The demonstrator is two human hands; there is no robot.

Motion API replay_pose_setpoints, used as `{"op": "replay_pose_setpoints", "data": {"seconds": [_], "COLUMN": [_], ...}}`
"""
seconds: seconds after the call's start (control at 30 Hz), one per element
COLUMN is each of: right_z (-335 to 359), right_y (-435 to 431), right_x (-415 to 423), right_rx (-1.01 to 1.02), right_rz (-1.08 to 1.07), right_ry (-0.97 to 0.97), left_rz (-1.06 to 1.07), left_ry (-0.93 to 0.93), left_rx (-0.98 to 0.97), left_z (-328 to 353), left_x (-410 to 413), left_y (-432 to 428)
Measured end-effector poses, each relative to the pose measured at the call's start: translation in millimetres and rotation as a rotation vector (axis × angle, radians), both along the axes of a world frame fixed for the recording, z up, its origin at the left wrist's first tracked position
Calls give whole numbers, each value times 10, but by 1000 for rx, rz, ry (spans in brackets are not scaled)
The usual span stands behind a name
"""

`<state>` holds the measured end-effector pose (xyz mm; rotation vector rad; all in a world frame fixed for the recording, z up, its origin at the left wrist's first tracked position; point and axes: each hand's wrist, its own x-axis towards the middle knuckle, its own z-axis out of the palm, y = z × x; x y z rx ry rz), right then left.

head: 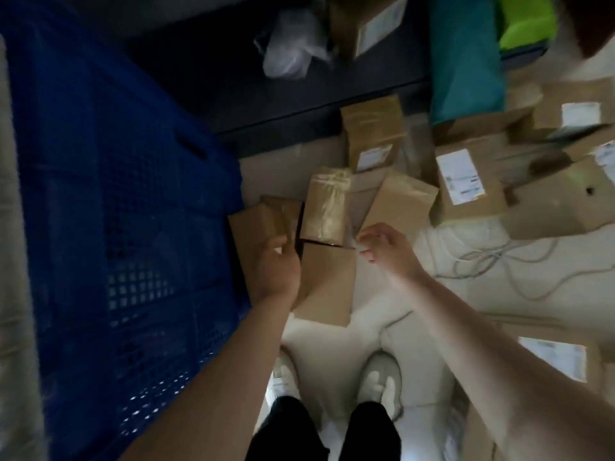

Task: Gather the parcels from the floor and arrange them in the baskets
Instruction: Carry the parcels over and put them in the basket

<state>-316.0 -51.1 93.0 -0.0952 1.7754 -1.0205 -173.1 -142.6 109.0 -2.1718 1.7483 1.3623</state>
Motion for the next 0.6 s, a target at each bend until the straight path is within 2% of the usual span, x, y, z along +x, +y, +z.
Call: {"op": "replay_pose_setpoints", "data": {"seconds": [0.1,0.17,0.27,0.43,0.5,0.6], "right_z": [-619,-948,-1195,-1343,-1382,-1317], "right_y": [-88,-179,-317,-445,-454,-457], "right_x": [382,669,1018,1313,1363,1414], "right_rx": [13,23,3,-51,-100,-144], "right_rz": [29,44,120,142,187,277], "right_ry": [-66,-89,-144,-204,-159,-2], "left_rz": [81,154,266,574,567,432], "left_ry": [-113,-122,-39,82,89,100], "left_rx": [-72,-84,-82,-63,-27,48], "left_z": [-598,-809,-1045,-1172,-1138,-1112], "left_x": [312,445,575,633,628,601], "left_y": [-113,-93,-27,-123,-133,-123]}}
